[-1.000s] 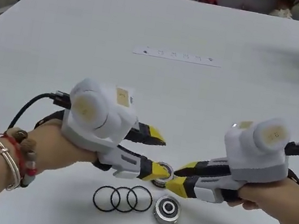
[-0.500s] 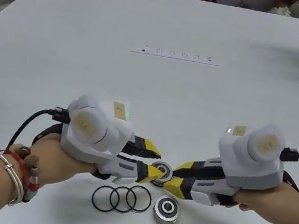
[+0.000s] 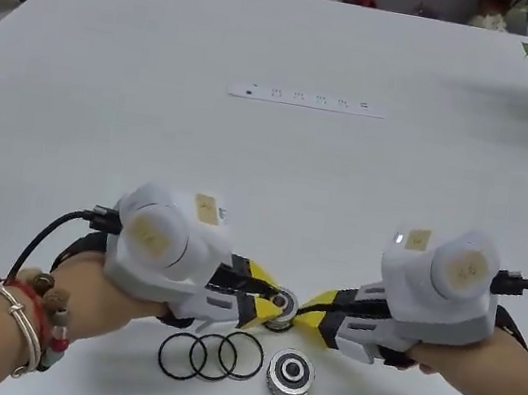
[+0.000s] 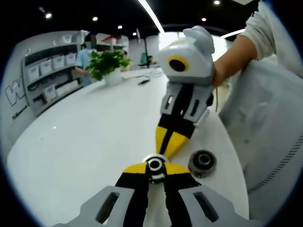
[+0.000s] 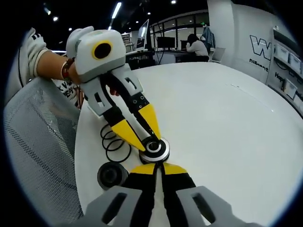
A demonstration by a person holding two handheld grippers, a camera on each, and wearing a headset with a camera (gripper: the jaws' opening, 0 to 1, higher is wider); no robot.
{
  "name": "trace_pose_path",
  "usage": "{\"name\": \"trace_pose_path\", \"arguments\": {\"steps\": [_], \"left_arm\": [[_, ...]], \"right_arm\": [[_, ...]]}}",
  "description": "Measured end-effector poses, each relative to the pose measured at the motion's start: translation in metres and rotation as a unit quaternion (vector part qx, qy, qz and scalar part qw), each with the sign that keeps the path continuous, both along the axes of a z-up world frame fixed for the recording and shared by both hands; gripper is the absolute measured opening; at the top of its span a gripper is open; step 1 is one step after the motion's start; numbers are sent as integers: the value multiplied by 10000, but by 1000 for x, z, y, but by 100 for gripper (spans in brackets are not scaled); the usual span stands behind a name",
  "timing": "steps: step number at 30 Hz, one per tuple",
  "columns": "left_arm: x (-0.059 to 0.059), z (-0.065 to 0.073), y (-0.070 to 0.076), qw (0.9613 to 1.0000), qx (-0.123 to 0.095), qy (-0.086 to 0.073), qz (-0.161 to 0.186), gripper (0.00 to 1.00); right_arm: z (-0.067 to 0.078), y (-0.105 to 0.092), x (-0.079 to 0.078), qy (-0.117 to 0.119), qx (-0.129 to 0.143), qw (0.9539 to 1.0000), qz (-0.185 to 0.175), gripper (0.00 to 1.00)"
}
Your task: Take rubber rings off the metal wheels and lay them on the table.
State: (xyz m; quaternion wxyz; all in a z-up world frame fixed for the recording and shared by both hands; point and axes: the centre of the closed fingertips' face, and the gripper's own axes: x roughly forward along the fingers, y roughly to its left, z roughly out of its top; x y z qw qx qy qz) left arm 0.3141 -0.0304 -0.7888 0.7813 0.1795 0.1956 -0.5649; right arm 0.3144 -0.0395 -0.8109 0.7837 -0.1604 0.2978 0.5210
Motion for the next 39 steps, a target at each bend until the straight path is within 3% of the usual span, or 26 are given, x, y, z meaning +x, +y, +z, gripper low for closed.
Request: {"name": "trace_pose_path", "arguments": {"steps": [3,11,12,16,19,26,28,39], "left_arm": [[-1,0,0,10000,15,-24,-5,13],[-1,-1,0,9999,61,-112,15,12],[-2,-1,0,9999,72,-119,13,12],[-2,-1,1,9999,85,-138,3,12],[-2,-1,1,9998,107,-159,2,12],[-1,-2,1,9998,121,-170,25,11],[-1,-2,1,9998,123,-174,23,11],[-2,-2,1,9997,123,-194,38,11]], "right_arm": [[0,0,1,38,-2,10000,-74,0],[1,-3,4,439,199,9977,-483,0],[1,-4,4,577,264,9962,-594,0],[3,-5,6,654,387,9944,-736,0],[7,-4,7,931,640,9887,-991,0],[12,-3,9,1110,899,9826,-1184,0],[14,-2,9,1272,1019,9779,-1307,0],[17,3,5,1218,1032,9790,-1266,0]]}}
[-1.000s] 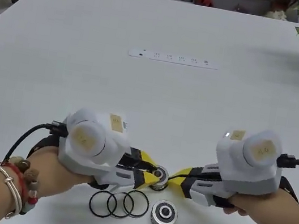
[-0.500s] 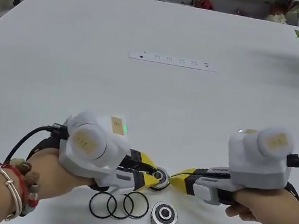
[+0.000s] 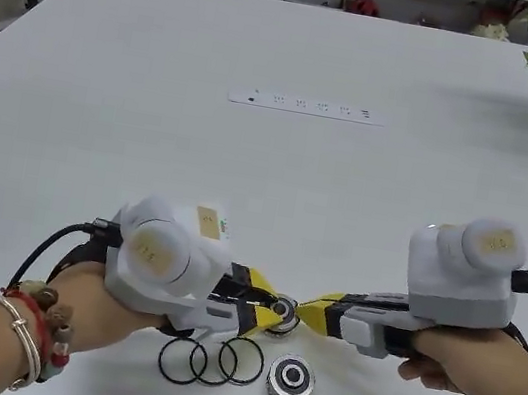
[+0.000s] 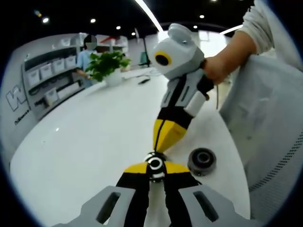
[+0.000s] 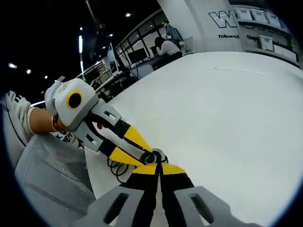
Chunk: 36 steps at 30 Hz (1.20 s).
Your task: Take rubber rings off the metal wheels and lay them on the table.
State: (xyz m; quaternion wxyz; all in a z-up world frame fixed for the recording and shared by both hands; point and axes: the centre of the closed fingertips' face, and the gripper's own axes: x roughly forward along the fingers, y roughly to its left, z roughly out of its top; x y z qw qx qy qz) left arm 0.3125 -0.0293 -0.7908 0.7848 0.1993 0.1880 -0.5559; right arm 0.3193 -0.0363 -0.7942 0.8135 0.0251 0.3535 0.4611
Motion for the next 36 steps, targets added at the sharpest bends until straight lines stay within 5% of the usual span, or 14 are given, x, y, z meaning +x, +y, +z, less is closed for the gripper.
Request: {"name": "trace_pose_path", "arguments": {"steps": [12,14,17,20,36], "left_arm": [[-1,0,0,10000,-4,5,17,11],[-1,0,0,10000,-13,7,22,12],[-1,0,0,9999,-45,57,70,12],[-1,1,-1,10000,-6,-21,3,12],[-5,12,-7,9999,-10,-16,-129,25]], "right_arm": [[6,7,-4,-105,61,9998,187,0],[17,17,-9,-112,377,9986,348,0],[18,17,-3,-349,104,9986,372,0],[13,17,-6,-151,210,9992,311,0],[14,5,1,-197,90,9996,169,0]]}}
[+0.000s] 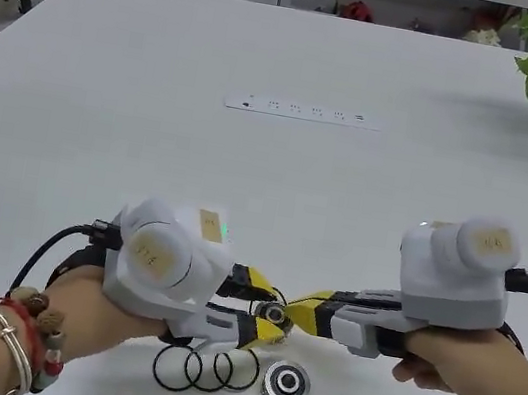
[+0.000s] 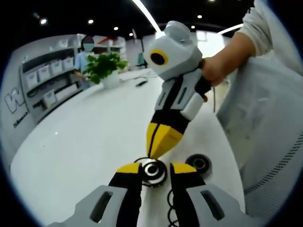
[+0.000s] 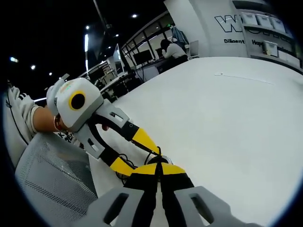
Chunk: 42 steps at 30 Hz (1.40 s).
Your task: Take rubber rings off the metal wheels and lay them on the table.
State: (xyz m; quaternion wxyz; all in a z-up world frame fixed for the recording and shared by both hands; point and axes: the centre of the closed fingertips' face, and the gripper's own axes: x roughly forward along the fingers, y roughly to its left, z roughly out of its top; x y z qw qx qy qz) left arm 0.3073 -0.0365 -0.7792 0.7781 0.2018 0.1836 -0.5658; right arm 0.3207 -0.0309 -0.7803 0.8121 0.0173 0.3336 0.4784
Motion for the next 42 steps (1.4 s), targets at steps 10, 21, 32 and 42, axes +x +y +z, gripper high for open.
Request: {"name": "trace_pose_path", "arguments": {"steps": [10,21,32,42], "left_arm": [[-7,28,-2,9997,-96,-47,-210,40],[-23,59,32,9998,-177,-35,-116,60],[-29,79,80,9985,-283,-223,404,63],[-38,80,117,9965,-188,-269,771,65]], "right_arm": [[9,-12,3,25,-43,10000,7,0],[24,-14,-4,192,32,9998,14,0],[35,-5,-25,260,96,9992,282,0],[45,2,-33,268,183,9984,462,0]]}}
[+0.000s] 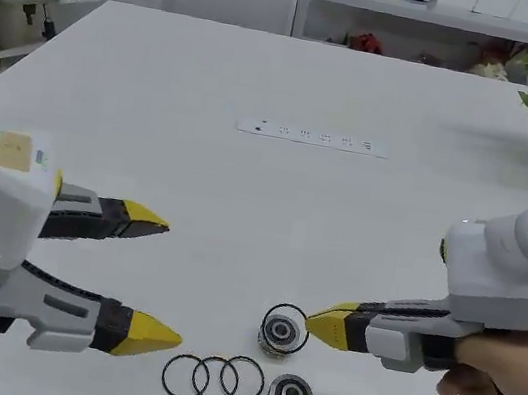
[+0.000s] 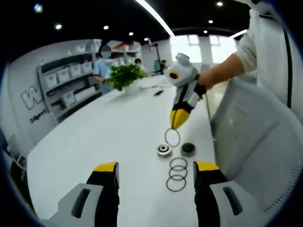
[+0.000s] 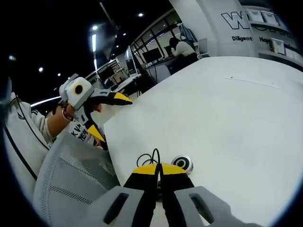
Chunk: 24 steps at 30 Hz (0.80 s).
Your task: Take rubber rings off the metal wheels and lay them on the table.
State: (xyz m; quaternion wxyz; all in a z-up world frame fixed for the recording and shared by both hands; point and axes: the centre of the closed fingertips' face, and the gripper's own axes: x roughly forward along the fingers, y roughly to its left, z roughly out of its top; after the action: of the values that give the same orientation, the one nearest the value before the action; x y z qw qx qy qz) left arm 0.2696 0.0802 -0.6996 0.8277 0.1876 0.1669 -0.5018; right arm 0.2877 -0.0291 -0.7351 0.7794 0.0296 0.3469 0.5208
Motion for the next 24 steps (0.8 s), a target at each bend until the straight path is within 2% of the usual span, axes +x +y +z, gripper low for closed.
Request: {"name": "trace_pose_path", "arguments": {"steps": [8,14,24], "left_arm": [[-11,3,19,9997,-83,13,217,66],[-18,-1,30,9994,16,13,344,67],[-30,-11,36,9987,-27,138,482,69]], "right_arm": [[10,15,-6,12,133,9998,152,0],[12,31,-11,62,202,9992,335,0],[13,54,-19,125,241,9980,579,0]]}}
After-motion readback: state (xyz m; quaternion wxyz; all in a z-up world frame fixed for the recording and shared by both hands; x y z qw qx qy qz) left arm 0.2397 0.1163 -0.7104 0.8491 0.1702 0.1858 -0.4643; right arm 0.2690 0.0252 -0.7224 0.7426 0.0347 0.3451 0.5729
